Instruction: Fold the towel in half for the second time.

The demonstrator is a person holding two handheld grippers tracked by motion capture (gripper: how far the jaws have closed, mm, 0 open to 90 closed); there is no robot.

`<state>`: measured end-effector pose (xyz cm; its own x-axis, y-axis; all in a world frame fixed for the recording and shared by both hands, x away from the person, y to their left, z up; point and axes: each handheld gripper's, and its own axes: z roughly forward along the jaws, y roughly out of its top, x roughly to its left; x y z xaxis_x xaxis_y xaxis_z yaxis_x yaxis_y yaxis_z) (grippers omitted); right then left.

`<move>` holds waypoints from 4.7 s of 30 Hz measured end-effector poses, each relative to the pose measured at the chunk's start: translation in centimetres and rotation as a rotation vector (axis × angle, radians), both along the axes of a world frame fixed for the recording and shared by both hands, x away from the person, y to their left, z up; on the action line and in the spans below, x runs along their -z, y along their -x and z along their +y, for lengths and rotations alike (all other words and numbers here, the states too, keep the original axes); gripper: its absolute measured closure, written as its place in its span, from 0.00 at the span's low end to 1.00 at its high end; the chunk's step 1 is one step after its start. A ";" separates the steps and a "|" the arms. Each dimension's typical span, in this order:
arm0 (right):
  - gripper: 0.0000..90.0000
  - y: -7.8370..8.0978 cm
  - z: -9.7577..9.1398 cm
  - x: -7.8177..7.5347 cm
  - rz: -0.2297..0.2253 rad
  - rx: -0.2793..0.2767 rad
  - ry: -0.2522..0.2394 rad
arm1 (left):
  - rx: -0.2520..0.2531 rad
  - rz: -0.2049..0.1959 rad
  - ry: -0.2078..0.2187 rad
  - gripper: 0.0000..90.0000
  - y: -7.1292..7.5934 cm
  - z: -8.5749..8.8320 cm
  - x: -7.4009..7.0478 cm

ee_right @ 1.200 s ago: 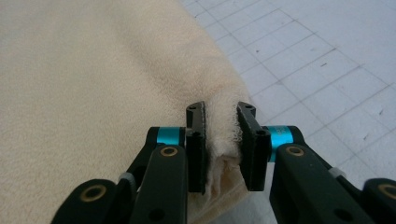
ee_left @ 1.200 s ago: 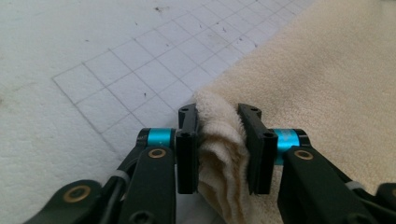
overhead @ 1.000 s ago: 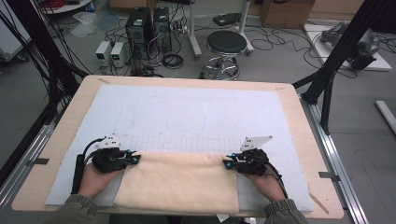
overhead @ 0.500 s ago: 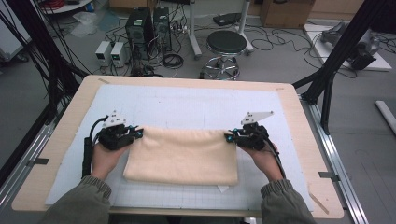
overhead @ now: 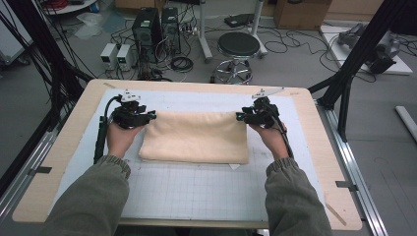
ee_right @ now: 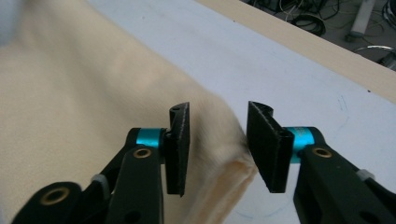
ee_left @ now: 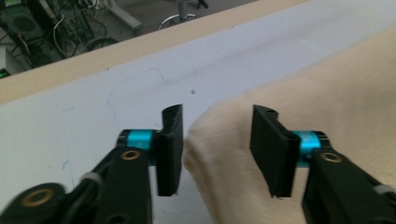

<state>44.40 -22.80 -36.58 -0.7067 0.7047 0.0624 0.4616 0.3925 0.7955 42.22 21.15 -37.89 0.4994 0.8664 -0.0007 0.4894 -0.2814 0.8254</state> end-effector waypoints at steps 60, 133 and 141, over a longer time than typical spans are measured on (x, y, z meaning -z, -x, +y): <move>0.46 9.8 0.8 6.0 0.019 -0.098 -0.007 | 0.279 0.002 0.064 0.61 10.7 1.1 4.6; 0.13 16.0 -2.6 4.0 -0.113 -0.044 -0.094 | 0.239 -0.100 0.097 0.08 16.1 2.2 2.1; 0.13 16.8 -3.4 4.0 -0.121 -0.031 -0.105 | 0.233 -0.100 0.095 0.08 16.7 2.5 2.2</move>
<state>27.62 -26.23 -40.58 -0.7349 0.6765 0.0477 0.3490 0.3169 0.8819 25.51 23.63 -40.05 0.6873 0.7262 -0.0173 0.3353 -0.2960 0.8944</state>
